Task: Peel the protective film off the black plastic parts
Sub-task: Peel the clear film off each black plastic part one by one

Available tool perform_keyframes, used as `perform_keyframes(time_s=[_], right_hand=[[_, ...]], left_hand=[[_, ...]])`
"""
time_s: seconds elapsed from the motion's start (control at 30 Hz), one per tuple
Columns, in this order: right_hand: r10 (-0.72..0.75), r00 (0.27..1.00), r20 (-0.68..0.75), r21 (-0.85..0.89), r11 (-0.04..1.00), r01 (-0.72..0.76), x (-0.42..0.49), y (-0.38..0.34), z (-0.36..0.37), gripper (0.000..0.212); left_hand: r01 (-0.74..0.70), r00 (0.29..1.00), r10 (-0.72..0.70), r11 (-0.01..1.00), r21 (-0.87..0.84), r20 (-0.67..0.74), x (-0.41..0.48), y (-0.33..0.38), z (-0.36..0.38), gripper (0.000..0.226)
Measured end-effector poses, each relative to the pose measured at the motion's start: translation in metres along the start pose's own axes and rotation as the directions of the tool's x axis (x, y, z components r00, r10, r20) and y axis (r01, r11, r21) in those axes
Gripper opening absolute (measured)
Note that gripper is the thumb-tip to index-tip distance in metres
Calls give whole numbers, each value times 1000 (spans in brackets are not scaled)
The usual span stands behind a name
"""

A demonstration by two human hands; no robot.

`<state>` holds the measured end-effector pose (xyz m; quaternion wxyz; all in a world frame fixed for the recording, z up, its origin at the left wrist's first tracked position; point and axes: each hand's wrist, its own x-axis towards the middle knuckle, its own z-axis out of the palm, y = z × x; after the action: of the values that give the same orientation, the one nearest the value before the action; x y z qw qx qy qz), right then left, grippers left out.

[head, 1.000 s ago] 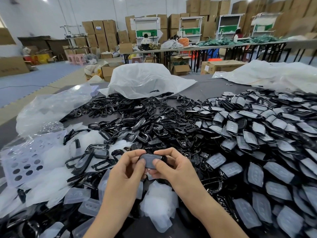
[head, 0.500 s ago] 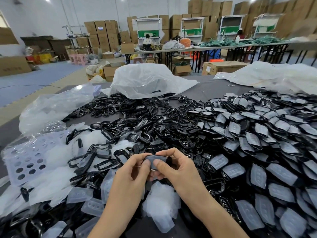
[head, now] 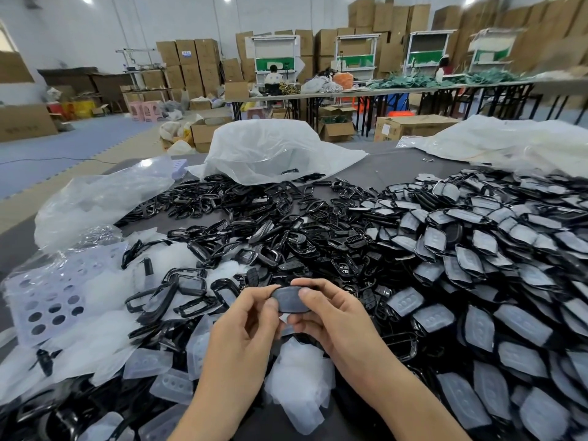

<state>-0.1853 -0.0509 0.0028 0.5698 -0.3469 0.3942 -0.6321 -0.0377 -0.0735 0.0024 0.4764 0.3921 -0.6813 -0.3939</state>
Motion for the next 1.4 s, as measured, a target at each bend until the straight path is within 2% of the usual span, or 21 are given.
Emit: perform_keyframes(time_s=[0.07,0.17,0.27,0.33,0.4,0.47,0.57,0.67,0.83,0.9,0.97,1.0,1.07,1.13,1.23,1.33,1.4], right_hand=[[12,1000,10,-5,1000,-12,1,2,0,18],[26,999,30,-34,999,-25,2,4,0,6],[34,998,52,-47,998,-31,2,5,-3,14],[31,997,72,-45,999,-27,2,4,-5,10],[28,996,81,-88,996,-21,1,2,-6,4],[19,997,77,-163,987,-7,1,1,-9,10],[-19,999,32,-183,983,24,1,0,-9,11],[-60,997,-43,-147,988,53,3,0,-9,16],[-51,992,-119,-109,993,38,7,5,-12,24],[-31,991,-133,-76,997,21,7,4,-12,31],[-38,990,-136,-81,996,27,7,3,-11,36],[-40,991,-128,-89,996,29,7,2,-11,36],[-17,995,-100,-66,998,10,5,0,-9,34],[17,998,-56,-23,1000,-18,3,1,-7,28],[7,999,46,-17,1000,-6,0,1,-1,13],[-7,996,87,-141,990,19,-4,1,2,19],[-33,993,117,-243,968,61,-6,0,2,15]], left_hand=[[7,1000,-7,1000,-21,2,0,-2,1,14],[8,1000,-7,1000,-23,22,0,-5,3,19],[-32,999,31,999,35,43,-2,-7,2,12],[-69,997,65,995,75,51,-3,-7,1,6],[-109,992,100,988,114,78,-4,-4,0,11],[-188,979,171,968,166,109,-5,1,0,16],[-342,940,313,881,328,140,-6,2,-5,18],[-449,894,370,744,496,253,-6,0,-7,24],[-584,807,390,642,497,444,-9,-3,7,29],[-618,782,426,623,480,454,-11,-4,10,30],[-587,808,454,672,452,375,-11,-4,7,31],[-525,851,438,733,433,291,-11,-2,4,30],[-328,944,313,877,350,101,-9,0,-1,23],[-160,987,161,961,225,16,-6,1,-2,19],[-76,997,73,990,116,33,-2,3,0,19],[-20,1000,20,999,47,-13,1,2,-2,23],[-18,997,20,999,32,-73,3,-1,-5,21]])
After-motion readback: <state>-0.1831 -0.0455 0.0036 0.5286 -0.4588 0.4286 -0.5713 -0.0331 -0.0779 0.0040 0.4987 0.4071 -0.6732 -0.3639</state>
